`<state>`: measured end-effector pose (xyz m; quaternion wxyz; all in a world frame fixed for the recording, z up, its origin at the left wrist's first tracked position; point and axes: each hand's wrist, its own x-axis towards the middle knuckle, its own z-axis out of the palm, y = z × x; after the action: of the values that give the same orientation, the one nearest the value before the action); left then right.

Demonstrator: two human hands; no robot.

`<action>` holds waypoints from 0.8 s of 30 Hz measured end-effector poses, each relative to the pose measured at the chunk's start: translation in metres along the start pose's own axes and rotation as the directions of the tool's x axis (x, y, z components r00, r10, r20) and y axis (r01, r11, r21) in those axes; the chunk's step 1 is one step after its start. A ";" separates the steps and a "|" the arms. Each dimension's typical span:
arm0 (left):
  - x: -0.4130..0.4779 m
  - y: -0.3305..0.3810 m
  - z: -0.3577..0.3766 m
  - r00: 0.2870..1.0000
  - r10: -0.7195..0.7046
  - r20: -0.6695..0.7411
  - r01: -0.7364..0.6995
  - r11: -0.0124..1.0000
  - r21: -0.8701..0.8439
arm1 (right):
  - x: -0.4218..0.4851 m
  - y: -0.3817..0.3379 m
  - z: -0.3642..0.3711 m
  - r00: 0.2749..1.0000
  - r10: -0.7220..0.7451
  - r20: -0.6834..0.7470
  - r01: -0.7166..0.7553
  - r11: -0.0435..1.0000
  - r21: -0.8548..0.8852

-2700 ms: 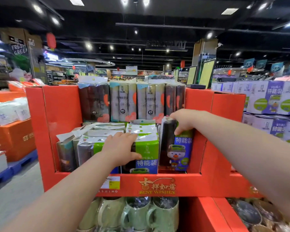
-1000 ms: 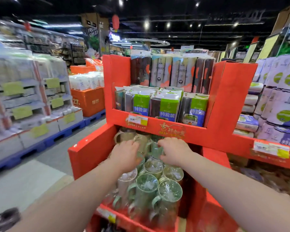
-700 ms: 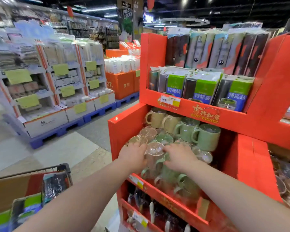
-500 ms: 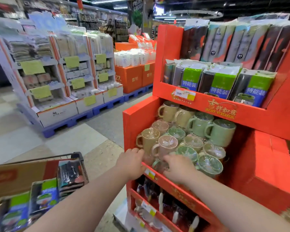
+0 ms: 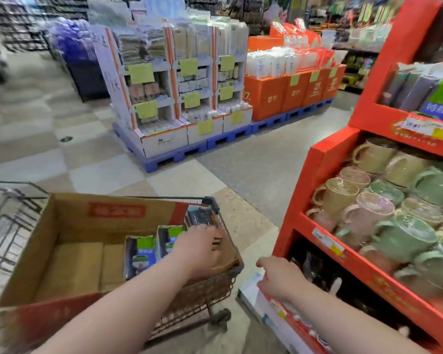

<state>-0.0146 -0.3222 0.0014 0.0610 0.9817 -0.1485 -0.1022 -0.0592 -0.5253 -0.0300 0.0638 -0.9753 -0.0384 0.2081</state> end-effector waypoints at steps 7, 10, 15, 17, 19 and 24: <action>-0.039 -0.095 0.015 0.989 -0.103 0.103 0.094 0.992 0.090 | 0.043 -0.112 -0.033 0.987 -0.114 -0.117 0.115 0.993 -0.001; -0.051 -0.122 0.030 0.980 -0.122 0.157 0.109 0.990 0.094 | 0.064 -0.143 -0.053 0.974 -0.155 -0.163 0.152 0.988 -0.030; -0.053 -0.153 0.045 0.969 -0.155 0.193 0.138 0.986 0.098 | 0.098 -0.179 -0.082 0.956 -0.227 -0.189 0.223 0.974 -0.040; -0.048 -0.162 0.047 0.965 -0.167 0.202 0.153 0.985 0.085 | 0.113 -0.190 -0.088 0.952 -0.243 -0.188 0.244 0.970 -0.014; -0.040 -0.172 0.045 0.959 -0.191 0.212 0.180 0.981 0.071 | 0.130 -0.196 -0.087 0.950 -0.258 -0.174 0.263 0.965 0.003; -0.002 -0.200 0.035 0.941 -0.282 0.186 0.276 0.960 0.058 | 0.185 -0.201 -0.063 0.948 -0.316 -0.044 0.315 0.948 -0.043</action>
<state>0.0317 -0.1352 -0.0620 0.0159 0.9792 -0.0149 -0.2018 0.1251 -0.3148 -0.0184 0.0798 -0.9625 -0.1959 0.1700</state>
